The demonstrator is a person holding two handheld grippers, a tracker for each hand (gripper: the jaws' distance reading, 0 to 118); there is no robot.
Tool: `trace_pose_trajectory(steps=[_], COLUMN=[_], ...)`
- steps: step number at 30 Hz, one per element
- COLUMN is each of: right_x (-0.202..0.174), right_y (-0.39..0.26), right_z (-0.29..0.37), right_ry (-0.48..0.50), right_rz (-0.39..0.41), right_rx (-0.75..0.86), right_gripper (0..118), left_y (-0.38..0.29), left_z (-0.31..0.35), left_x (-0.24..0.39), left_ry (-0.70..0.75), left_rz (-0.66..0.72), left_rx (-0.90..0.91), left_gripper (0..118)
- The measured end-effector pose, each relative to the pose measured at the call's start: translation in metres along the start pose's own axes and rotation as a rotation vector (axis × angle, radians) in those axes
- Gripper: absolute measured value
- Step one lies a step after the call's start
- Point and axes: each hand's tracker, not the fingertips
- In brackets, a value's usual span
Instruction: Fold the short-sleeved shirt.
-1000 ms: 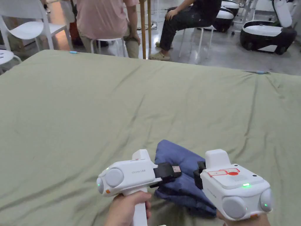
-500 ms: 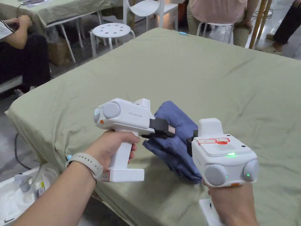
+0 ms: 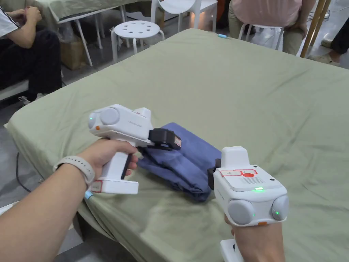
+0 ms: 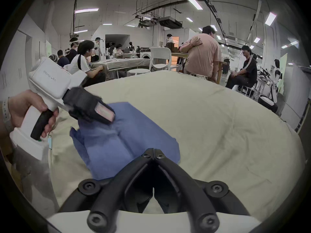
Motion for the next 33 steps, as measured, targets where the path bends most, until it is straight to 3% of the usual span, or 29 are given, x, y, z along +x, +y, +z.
trace_pose_trajectory(steps=[3, 4, 6, 7, 9, 12, 18, 22, 24, 28, 33], right_x=[0.006, 0.008, 0.014, 0.02, 0.032, 0.069, 0.173, 0.232, 0.254, 0.285, 0.294], right_y=[0.003, 0.005, 0.008, 0.008, 0.009, 0.003, -0.025, -0.053, -0.065, -0.083, -0.094], right_z=[0.012, 0.017, 0.031, 0.041, 0.065, 0.115, 0.235, 0.318, 0.352, 0.409, 0.438], right_ry=[0.002, -0.002, -0.008, -0.015, -0.048, -0.131, -0.412, -0.565, -0.623, -0.659, -0.735], right_rz=[-0.001, -0.01, -0.035, -0.051, -0.077, -0.122, -0.141, -0.155, -0.161, -0.186, -0.208], right_rx=[0.006, 0.015, 0.029, 0.041, 0.07, 0.147, 0.238, 0.3, 0.317, 0.348, 0.389], right_gripper=[0, 0, 0, 0, 0, 0, 0, 0, 0, 0, 0], left_y=[0.006, 0.005, -0.005, -0.013, -0.031, -0.056, -0.113, -0.151, -0.163, -0.185, -0.195], left_z=[0.041, 0.056, 0.076, 0.082, 0.087, 0.084, 0.051, 0.032, 0.023, 0.014, 0.022], left_x=[0.008, 0.014, 0.039, 0.057, 0.097, 0.163, 0.32, 0.406, 0.432, 0.468, 0.482], left_ry=[0.183, 0.288, 0.414, 0.438, 0.494, 0.357, 0.196, 0.088, 0.013, 0.027, 0.049], left_rz=[-0.034, -0.054, -0.142, -0.216, -0.306, -0.341, -0.519, -0.61, -0.63, -0.669, -0.71], left_rx=[0.142, 0.204, 0.276, 0.294, 0.351, 0.466, 0.693, 0.734, 0.72, 0.736, 0.739], left_gripper=[89, 78, 18, 1, 0, 0, 0, 0, 0, 0, 0])
